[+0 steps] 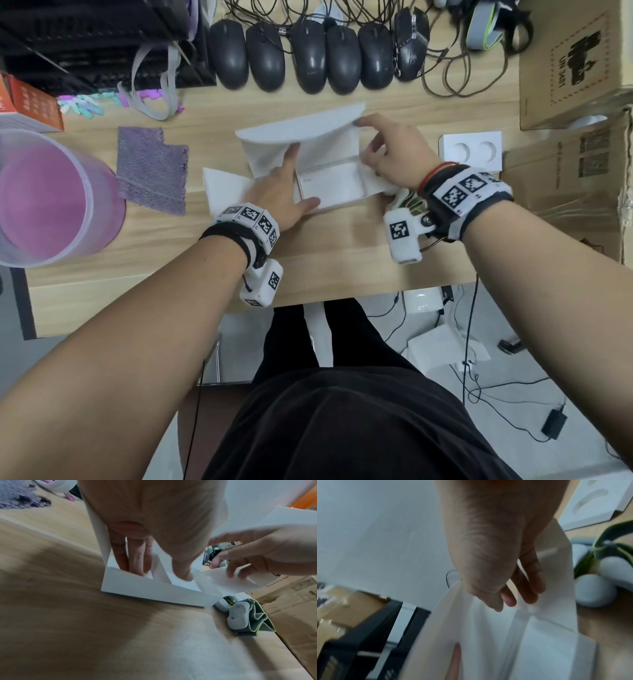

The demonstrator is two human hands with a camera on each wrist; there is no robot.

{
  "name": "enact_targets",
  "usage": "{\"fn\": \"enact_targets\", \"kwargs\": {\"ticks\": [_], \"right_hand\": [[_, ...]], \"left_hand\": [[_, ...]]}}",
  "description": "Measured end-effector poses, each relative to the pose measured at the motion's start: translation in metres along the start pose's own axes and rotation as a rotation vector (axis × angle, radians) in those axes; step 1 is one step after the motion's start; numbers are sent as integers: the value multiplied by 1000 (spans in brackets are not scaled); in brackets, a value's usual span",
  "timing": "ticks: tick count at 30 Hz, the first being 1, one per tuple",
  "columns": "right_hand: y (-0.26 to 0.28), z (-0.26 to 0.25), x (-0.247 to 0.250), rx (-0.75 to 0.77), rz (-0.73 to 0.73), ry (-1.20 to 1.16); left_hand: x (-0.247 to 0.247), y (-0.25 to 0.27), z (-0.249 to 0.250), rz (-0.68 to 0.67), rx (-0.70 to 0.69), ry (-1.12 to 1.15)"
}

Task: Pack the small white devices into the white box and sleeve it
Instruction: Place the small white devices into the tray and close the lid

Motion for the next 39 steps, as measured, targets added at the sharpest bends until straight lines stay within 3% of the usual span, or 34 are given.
{"fn": "enact_targets", "kwargs": {"ticks": [3,5,7,10,13,20,23,26,29,32,39], "right_hand": [[1,20,23,-91,109,-117],[0,41,36,-169,248,-70],[3,71,46,-344,350,62],[15,112,45,-680,313,221],[25,129,38,-795,272,257],[24,121,40,-715,334,169],[13,84,60,-526,459,119],[4,10,75,-269,536,-5],[1,-70,55,-75,361,-409],[1,-124,16,-22,100,-893],[4,-113,-51,-265,-34,-1006]], "left_hand": [[-2,-5,1,0,33,-15],[-3,-8,2,-19,60,-37],[-4,-12,2,-40,84,-56],[-4,-17,2,-63,102,-63],[-4,-18,3,-53,103,-91],[-6,-18,5,-63,123,-111],[-5,-17,4,-62,122,-114],[-5,-17,6,-53,119,-121],[-8,-18,4,-44,125,-115],[-8,-14,1,38,67,-49],[-18,-20,-9,-15,167,-104]]}}
Point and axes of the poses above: each hand's wrist, its own y-axis away from the middle knuckle, its own x-axis out of the back of the hand, z = x × y, the point moved 1 cm from there along -y, towards the middle knuckle, and after that the axes turned 3 degrees about x, right-handed, at the moved point
